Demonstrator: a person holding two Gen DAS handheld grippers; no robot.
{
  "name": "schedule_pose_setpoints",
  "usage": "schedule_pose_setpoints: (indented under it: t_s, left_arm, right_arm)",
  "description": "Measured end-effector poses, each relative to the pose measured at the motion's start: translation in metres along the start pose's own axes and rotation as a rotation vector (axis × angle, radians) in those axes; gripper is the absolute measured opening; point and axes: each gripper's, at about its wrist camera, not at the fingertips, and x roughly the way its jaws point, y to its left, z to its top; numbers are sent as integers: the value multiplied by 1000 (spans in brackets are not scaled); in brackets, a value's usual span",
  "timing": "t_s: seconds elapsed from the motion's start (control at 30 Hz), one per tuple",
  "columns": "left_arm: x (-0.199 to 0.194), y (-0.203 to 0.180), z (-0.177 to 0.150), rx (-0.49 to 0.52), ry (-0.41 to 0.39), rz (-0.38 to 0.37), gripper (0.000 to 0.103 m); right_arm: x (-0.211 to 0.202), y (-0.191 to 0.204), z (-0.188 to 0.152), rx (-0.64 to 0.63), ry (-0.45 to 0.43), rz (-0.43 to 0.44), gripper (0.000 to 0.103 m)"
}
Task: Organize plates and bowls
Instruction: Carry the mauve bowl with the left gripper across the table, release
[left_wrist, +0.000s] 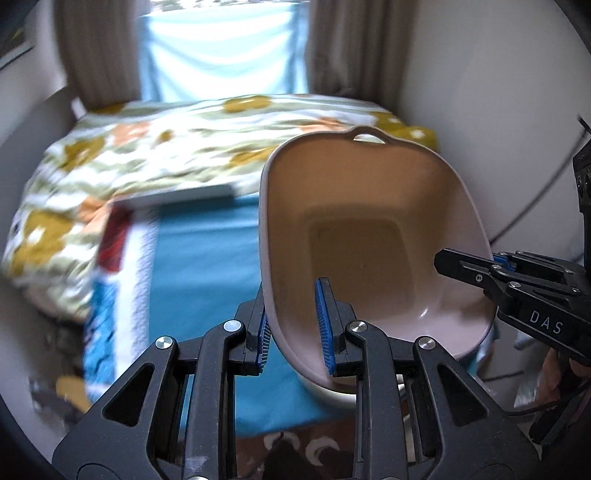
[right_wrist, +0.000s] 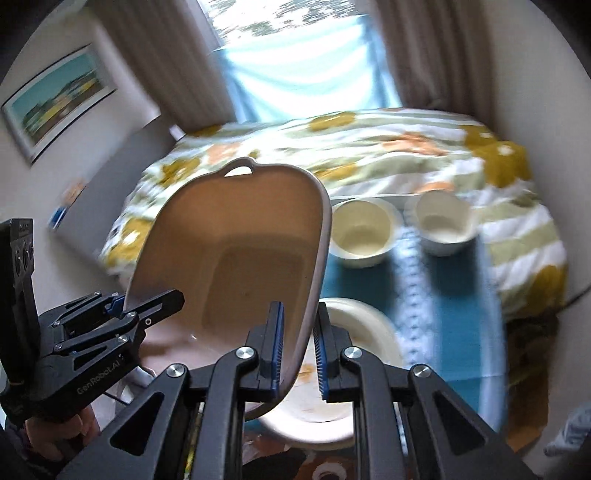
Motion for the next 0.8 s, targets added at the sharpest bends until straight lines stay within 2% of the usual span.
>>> schedule_pose_setpoints:
  t_s: [0.13, 0.33, 0.57, 0.8]
  left_arm:
    - [-6, 56, -26, -75, 15, 52, 20]
    - [12, 119, -61, -108, 76, 74, 20]
    - [67, 181, -86, -116, 133, 49, 20]
    - [94, 202, -94, -90, 151, 5, 20]
  right_arm:
    - [32, 37, -10, -46, 63, 54, 14]
    - [101, 80, -25, -52, 168, 97, 14]
    - [171, 120, -39, -74, 205, 42, 14]
    - [202, 130, -43, -63, 195, -12, 14]
